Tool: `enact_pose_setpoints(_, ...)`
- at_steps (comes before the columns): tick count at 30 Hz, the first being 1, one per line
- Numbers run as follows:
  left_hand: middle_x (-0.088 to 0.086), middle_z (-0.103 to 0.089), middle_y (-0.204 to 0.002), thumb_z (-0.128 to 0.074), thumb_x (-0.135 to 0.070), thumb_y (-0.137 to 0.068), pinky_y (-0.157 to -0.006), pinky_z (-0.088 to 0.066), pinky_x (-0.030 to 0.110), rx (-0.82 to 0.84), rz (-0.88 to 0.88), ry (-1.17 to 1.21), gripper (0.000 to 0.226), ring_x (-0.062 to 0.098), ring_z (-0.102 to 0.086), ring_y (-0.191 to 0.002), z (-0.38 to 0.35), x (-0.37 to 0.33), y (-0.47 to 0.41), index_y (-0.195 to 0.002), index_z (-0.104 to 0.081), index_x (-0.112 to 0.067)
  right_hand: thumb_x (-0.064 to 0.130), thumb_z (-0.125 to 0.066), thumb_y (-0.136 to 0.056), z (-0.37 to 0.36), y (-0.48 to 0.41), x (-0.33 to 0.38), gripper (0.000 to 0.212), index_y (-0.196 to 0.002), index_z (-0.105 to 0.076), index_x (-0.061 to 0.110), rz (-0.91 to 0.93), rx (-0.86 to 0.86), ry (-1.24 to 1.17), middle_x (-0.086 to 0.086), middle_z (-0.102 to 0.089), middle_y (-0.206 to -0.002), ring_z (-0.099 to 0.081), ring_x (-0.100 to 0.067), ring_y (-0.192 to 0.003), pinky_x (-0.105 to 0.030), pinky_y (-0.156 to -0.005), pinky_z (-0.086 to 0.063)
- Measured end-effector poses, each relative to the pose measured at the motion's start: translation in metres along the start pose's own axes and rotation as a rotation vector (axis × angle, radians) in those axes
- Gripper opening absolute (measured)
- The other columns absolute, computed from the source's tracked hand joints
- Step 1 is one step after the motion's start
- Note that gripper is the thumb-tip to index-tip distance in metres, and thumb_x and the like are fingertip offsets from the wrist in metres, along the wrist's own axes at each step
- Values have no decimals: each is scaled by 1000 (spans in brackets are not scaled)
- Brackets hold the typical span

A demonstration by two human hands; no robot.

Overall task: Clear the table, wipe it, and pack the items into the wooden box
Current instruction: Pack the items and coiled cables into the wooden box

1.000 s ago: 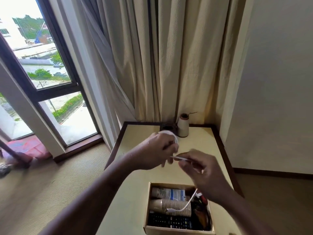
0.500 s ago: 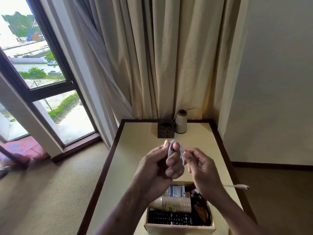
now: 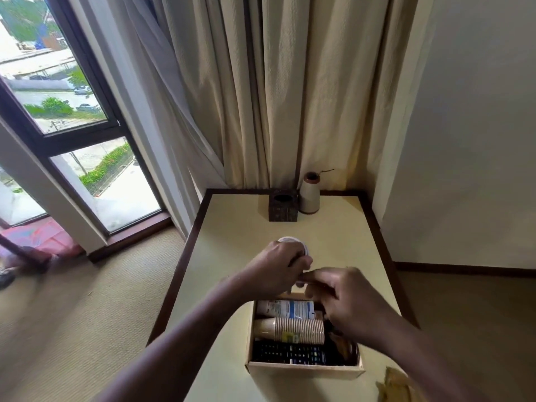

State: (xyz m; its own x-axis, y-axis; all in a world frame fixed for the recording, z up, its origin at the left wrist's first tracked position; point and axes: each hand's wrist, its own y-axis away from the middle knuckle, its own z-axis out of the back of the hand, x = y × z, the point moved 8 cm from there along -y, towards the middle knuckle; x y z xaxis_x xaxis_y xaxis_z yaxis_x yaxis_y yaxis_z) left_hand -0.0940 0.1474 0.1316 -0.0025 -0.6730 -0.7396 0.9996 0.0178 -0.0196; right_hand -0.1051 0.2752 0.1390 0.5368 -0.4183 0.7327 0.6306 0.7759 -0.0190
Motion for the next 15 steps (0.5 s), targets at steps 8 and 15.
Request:
enact_pose_setpoints(8, 1, -31, -58, -34, -35, -110, -44, -23, 28, 332, 106, 1080, 44, 13, -26, -46, -39, 1, 30, -82, -59, -12, 26, -70, -87, 44, 2, -4, 15, -99, -78, 21, 120, -315, -220, 12, -75, -93, -71, -6, -93, -22, -81, -57)
enact_pose_setpoints(15, -7, -29, -43, -45, -28, -105, -37, -24, 21, 63, 267, 1698, 38, 6, -29, -33, -65, 10, 31, -70, -50, -15, 19, -64, -98, -8, 7, -35, 16, -105, -78, 18, -238, -357, -787, -5, -79, -94, -76, -21, -92, -37, -82, -62)
